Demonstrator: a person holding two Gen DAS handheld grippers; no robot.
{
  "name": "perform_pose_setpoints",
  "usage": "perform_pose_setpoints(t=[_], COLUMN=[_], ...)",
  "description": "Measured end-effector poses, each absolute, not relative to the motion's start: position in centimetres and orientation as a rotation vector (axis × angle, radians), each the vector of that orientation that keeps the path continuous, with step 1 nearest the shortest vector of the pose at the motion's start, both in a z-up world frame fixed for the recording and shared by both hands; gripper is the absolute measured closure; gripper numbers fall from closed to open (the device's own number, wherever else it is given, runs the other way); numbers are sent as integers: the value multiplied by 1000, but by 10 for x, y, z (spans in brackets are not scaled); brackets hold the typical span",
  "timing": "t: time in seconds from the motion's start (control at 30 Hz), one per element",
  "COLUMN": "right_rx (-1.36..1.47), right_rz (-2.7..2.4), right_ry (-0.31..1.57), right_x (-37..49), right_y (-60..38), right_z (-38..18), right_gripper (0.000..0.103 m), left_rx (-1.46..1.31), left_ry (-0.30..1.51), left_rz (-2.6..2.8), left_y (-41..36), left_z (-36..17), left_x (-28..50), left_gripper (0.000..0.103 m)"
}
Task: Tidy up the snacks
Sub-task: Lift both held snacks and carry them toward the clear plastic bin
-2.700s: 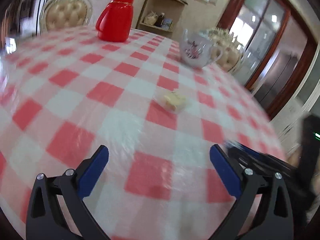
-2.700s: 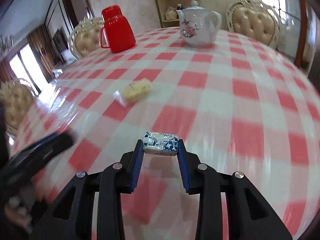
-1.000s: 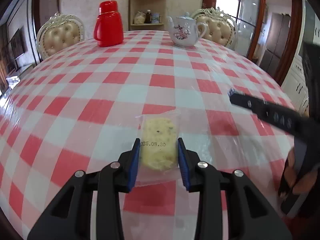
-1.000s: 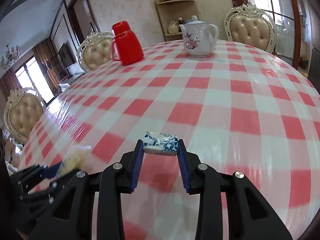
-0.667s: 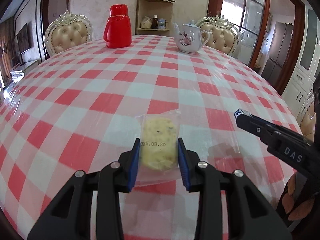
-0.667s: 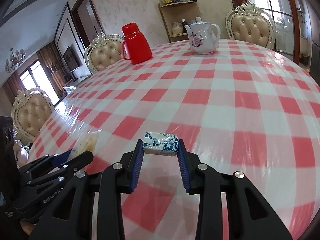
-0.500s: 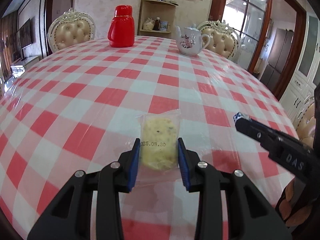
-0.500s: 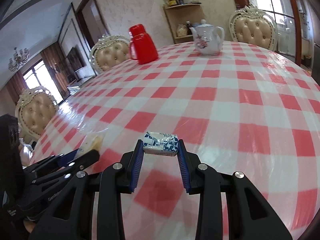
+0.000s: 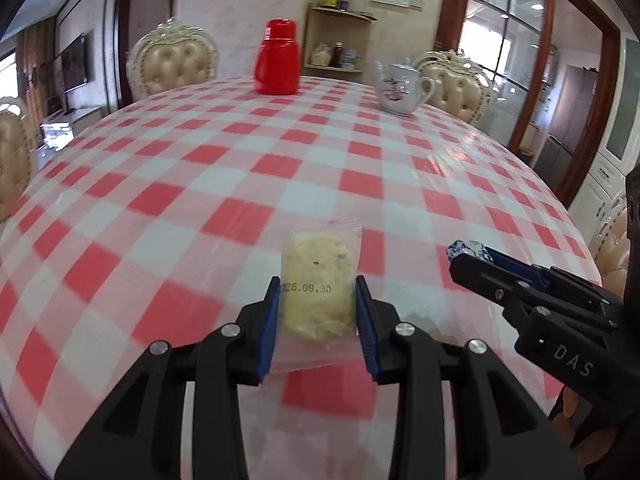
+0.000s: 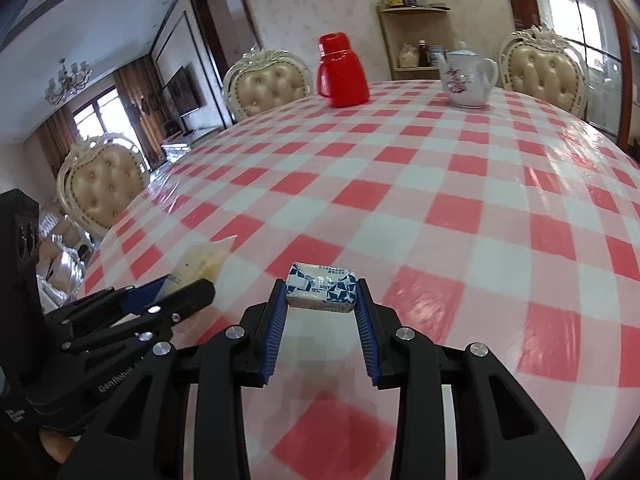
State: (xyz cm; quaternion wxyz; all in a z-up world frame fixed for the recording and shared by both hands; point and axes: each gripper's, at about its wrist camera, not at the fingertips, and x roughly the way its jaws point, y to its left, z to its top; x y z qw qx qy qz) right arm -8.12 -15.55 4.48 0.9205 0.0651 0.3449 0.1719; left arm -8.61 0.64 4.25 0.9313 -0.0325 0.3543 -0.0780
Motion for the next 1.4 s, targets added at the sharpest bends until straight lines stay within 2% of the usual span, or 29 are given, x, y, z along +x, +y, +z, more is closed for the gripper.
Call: perform_pose_setpoints(t=[0.4, 0.97, 1.13, 1.4], right_rx=[38, -114, -166, -288], right_rz=[422, 589, 673, 872], right_ry=[705, 676, 666, 625], right_x=[-124, -172, -192, -236], right_y=[-110, -31, 5, 88], right_z=[56, 72, 75, 84], right_gripper=[70, 70, 70, 70], left_rx=[-34, 46, 85, -29], left_ry=[699, 695, 711, 717], left_rz=[-101, -34, 38, 207], left_y=[50, 112, 149, 252], left_z=[64, 99, 98, 103], left_x=[-165, -233, -256, -293], left_gripper=[67, 67, 67, 67])
